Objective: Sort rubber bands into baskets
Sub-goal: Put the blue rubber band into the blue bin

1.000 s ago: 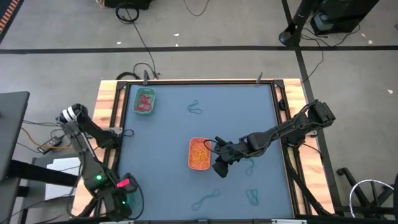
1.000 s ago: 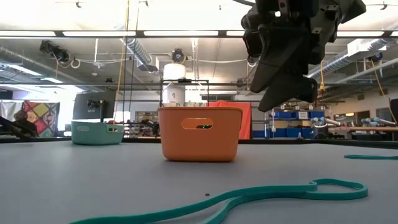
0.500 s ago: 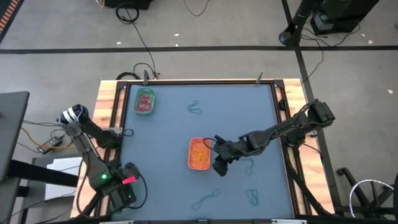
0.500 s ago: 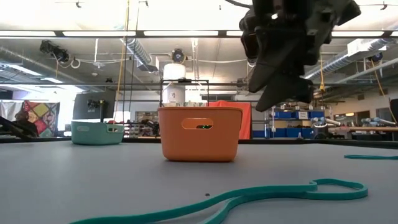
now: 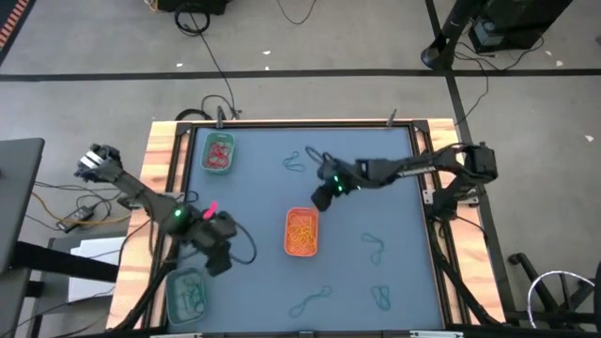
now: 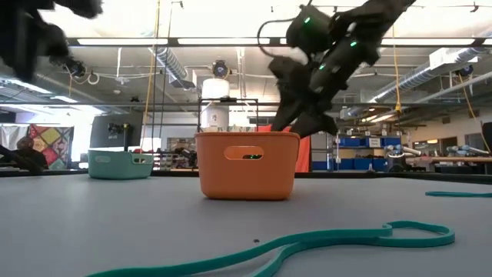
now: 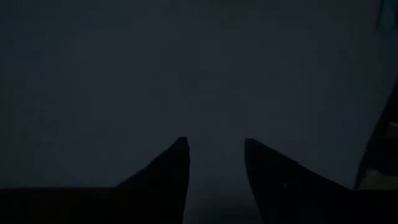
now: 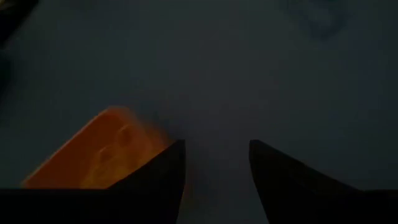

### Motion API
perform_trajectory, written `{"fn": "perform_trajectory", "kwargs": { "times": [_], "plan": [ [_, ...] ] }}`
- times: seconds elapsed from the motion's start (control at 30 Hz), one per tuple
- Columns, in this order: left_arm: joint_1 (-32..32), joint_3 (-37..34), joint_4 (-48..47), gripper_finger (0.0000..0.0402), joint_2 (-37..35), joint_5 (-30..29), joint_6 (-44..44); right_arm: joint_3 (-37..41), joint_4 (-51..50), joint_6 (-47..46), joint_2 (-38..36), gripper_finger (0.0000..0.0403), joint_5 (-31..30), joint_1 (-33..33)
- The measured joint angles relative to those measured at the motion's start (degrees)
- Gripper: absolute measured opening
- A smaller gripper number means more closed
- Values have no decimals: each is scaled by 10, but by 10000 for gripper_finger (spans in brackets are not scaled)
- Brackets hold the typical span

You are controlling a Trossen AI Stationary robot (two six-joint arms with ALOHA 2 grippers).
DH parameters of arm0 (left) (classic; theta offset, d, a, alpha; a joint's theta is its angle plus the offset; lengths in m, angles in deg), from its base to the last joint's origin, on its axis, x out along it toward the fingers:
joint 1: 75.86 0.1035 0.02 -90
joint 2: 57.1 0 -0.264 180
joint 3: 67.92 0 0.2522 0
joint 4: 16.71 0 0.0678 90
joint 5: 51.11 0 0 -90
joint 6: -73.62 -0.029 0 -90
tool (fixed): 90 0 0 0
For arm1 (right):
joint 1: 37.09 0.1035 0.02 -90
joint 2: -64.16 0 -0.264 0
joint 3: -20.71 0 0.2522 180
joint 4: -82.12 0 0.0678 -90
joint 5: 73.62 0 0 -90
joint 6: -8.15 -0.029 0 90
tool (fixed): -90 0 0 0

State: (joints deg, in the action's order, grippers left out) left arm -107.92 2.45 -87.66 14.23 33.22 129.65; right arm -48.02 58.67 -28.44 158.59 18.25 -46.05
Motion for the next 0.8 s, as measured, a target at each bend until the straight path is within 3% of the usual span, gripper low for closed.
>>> {"fn": "perform_trajectory", "kwargs": {
  "times": [0.17, 0.37, 0.63, 0.8],
  "plan": [
    [104, -45, 55, 157, -9, 33, -119, -106, -61, 101, 87, 187, 0, -64],
    [204, -68, 94, 157, -9, 68, -220, -275, -172, 155, 206, 187, -41, -106],
    [271, -68, 92, 156, -35, 68, -295, -415, -283, 249, 323, 173, 1, -148],
    [305, -68, 91, 156, -44, 68, -322, -462, -325, 303, 345, 148, 9, -149]
  ]
}}
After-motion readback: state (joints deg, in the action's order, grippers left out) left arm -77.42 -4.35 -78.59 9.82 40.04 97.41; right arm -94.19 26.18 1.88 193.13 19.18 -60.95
